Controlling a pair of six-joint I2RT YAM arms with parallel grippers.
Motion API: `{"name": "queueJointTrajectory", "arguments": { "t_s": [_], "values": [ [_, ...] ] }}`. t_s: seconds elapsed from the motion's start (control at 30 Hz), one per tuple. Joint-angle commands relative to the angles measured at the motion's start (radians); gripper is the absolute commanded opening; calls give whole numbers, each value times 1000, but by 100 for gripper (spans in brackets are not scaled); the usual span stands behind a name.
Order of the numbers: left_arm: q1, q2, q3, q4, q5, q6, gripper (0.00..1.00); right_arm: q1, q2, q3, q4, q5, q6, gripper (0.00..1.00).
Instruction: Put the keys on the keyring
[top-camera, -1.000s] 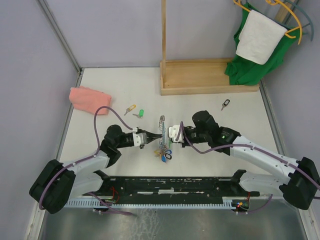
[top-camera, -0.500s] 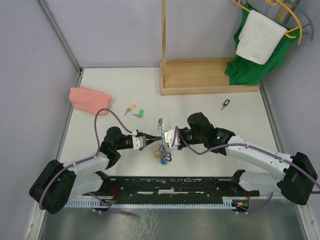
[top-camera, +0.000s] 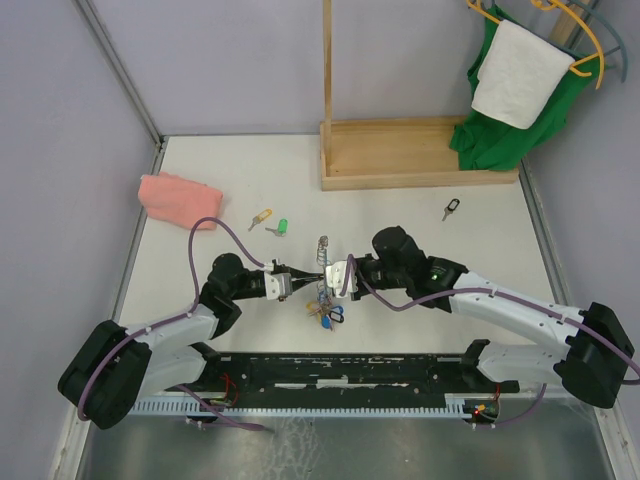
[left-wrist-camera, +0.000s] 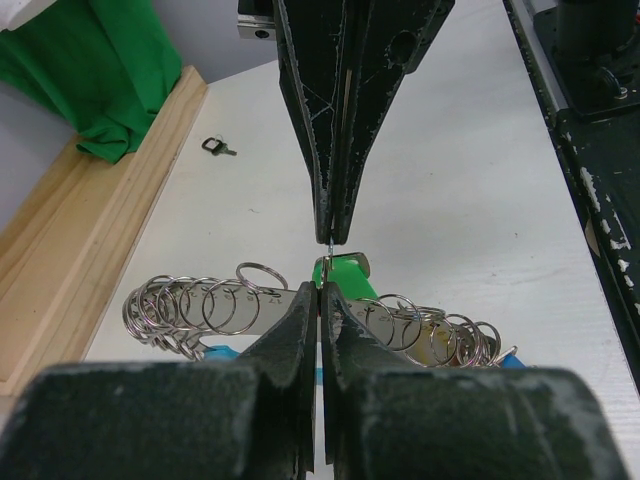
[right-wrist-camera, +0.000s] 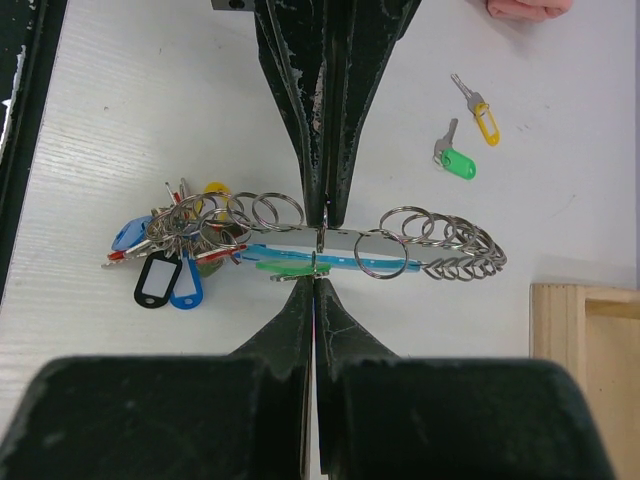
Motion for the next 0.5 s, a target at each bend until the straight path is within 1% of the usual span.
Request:
{"name": "queueJointTrajectory", "arguments": {
  "t_s": [0.0, 0.47],
  "values": [
    [4, -22, 21, 80, 29, 43, 3, 11, 5, 17, 58, 11, 4, 1],
    [5, -27, 26, 60, 17, 45, 3, 18, -8, 21, 30, 45, 21, 1]
  ]
}}
